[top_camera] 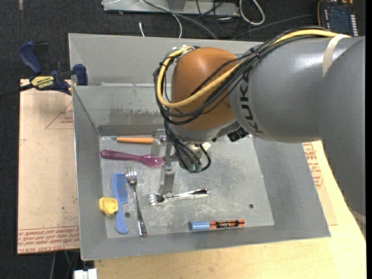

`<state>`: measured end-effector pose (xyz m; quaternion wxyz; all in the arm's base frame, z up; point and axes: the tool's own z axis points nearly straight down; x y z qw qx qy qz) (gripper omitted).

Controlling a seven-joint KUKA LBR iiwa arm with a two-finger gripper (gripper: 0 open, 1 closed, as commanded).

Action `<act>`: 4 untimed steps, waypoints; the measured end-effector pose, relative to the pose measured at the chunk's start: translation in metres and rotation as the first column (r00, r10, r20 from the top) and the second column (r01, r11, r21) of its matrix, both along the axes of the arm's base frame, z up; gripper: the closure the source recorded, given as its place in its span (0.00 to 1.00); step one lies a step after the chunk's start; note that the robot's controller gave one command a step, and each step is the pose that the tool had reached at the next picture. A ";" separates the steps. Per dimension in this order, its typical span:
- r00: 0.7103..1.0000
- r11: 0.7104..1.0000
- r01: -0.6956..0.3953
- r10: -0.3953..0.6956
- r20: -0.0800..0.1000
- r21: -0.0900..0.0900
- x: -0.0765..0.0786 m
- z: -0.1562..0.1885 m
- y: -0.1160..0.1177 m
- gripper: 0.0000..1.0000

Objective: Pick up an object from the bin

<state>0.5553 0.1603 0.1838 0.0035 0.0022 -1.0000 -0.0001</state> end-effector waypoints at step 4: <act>0.983 0.983 0.184 -0.184 -0.006 -0.002 -0.033 -0.080 -0.030 0.00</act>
Offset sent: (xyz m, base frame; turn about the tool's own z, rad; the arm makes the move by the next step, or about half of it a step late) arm -0.0192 -0.0299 -0.1138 -0.0738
